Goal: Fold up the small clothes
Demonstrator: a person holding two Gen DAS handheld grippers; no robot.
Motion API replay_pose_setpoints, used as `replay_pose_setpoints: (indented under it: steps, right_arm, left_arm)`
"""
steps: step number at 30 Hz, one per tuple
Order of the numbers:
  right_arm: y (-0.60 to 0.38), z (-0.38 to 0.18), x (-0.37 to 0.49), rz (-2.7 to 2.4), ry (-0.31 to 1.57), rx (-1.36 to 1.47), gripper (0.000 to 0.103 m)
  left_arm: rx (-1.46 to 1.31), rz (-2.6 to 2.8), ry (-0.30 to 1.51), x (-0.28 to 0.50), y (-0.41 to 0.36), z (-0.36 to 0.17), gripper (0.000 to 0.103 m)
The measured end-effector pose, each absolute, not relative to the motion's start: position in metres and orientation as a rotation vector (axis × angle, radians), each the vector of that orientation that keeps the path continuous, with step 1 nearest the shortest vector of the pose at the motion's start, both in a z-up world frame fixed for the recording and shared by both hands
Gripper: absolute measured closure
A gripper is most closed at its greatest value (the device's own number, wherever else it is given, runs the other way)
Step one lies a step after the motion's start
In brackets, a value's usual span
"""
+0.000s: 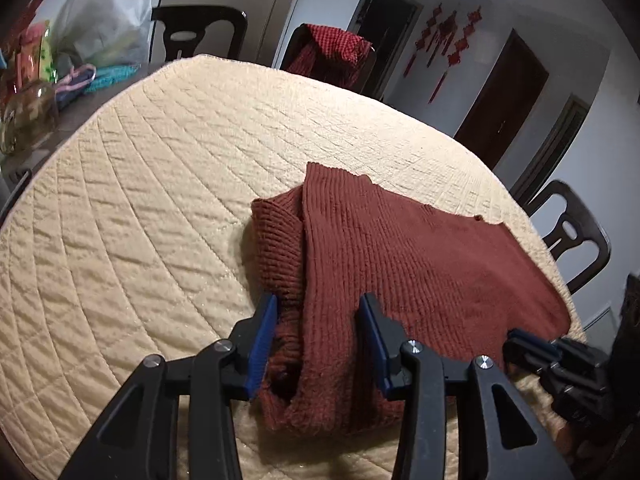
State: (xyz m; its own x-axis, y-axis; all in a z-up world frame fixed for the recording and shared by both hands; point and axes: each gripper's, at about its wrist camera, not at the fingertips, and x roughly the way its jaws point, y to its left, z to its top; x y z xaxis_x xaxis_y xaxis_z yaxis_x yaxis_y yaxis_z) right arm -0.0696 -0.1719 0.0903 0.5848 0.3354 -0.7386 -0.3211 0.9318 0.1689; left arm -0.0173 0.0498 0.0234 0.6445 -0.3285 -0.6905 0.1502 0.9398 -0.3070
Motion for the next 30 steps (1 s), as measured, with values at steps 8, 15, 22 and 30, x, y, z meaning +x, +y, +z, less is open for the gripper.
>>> replay_pose_setpoints:
  steps: [8, 15, 22, 30]
  right_arm:
    - [-0.165, 0.100, -0.047, 0.365, 0.855, 0.006, 0.088]
    - [-0.170, 0.097, -0.011, 0.341, 0.887, 0.055, 0.088]
    - [-0.176, 0.090, -0.007, 0.349, 0.911, 0.088, 0.089]
    - [-0.183, 0.092, -0.064, 0.427, 0.886, 0.062, 0.088]
  left_arm:
    - [-0.270, -0.262, 0.806, -0.014, 0.059, 0.035, 0.057]
    - [-0.350, -0.257, 0.875, 0.016, 0.070, 0.021, 0.046]
    - [-0.367, -0.279, 0.864, 0.030, 0.056, 0.020, 0.039]
    - [-0.475, -0.393, 0.866, 0.003, 0.056, 0.018, 0.039]
